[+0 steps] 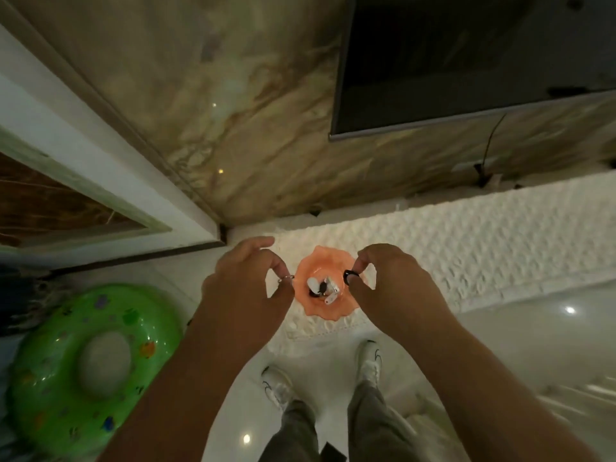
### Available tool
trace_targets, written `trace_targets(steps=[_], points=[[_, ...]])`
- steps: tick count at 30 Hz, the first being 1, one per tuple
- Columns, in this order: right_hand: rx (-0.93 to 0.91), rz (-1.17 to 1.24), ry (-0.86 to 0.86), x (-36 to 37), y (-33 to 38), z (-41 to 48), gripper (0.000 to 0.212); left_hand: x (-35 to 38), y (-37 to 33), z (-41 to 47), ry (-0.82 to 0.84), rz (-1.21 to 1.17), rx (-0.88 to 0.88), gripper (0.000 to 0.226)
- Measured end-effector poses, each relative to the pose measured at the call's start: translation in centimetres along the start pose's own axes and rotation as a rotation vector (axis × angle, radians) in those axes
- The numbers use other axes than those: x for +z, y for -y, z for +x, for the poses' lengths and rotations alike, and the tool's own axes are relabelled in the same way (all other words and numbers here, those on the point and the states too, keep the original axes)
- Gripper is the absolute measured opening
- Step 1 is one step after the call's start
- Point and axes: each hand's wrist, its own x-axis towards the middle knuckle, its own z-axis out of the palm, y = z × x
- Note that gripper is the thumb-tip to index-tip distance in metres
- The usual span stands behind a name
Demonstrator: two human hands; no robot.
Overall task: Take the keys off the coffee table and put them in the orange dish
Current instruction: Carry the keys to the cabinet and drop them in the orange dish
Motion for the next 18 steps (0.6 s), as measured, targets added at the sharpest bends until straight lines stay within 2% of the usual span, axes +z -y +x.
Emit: trace_targets(steps=[11, 18], points=[[0.048, 0.056, 0.121, 13.0, -9.6, 8.8, 0.008, 15.2, 5.7, 6.4, 0.083, 0.001, -0.179, 0.007], [0.119, -0.108, 0.172, 22.9, -17.9, 13.9, 0.013, 23.8, 11.6, 9.1, 0.112, 0.020, -0.245, 0.007]])
